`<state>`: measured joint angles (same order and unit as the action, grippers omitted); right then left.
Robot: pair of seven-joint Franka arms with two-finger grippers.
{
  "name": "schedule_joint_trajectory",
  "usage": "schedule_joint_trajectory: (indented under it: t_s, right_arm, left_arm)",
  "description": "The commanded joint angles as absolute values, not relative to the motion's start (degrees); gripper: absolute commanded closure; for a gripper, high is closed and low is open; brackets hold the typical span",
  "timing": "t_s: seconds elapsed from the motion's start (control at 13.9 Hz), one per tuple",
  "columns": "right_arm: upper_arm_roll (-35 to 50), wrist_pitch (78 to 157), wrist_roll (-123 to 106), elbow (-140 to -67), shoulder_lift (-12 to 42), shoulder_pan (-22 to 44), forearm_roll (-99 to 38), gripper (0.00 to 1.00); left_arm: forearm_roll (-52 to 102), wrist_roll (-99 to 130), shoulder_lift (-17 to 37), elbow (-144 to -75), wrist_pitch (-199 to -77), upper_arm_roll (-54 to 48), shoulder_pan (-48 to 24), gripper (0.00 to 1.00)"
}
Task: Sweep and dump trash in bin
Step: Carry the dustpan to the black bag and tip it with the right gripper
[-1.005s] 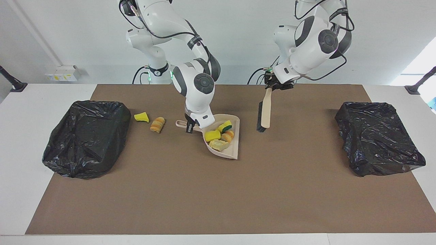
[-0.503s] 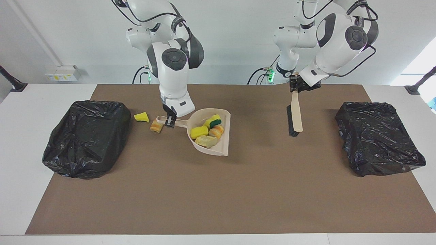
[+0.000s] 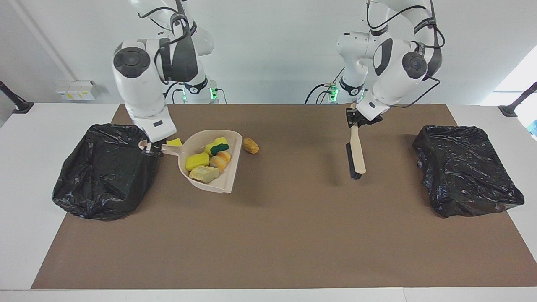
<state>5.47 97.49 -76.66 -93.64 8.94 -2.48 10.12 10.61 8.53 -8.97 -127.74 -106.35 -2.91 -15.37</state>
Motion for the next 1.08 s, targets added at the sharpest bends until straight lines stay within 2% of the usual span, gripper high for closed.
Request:
schedule_joint_trajectory:
  t_s: [0.0, 0.5, 0.72, 1.01]
  right_arm:
    - [6.2, 96.9, -81.9, -93.7, 8.2, -10.0, 9.8, 1.00]
    - [6.2, 99.3, -85.5, -94.2, 7.5, -23.8, 20.7, 1.00]
    - [6.1, 98.9, -85.2, -95.7, 6.3, -24.8, 28.3, 1.00]
    - [6.2, 99.2, -85.3, -99.6, 4.1, -25.1, 38.9, 1.00]
  left_arm:
    - [9.9, 17.6, -9.8, -132.4, -112.3, -2.5, -22.1, 1.00]
    - [9.9, 37.9, -7.4, -131.7, -119.8, -2.5, -37.3, 1.00]
    - [9.8, 42.5, -4.8, -130.6, -121.8, -2.5, -42.8, 1.00]
    - [9.9, 45.4, -2.3, -129.9, -124.6, -2.5, -46.0, 1.00]
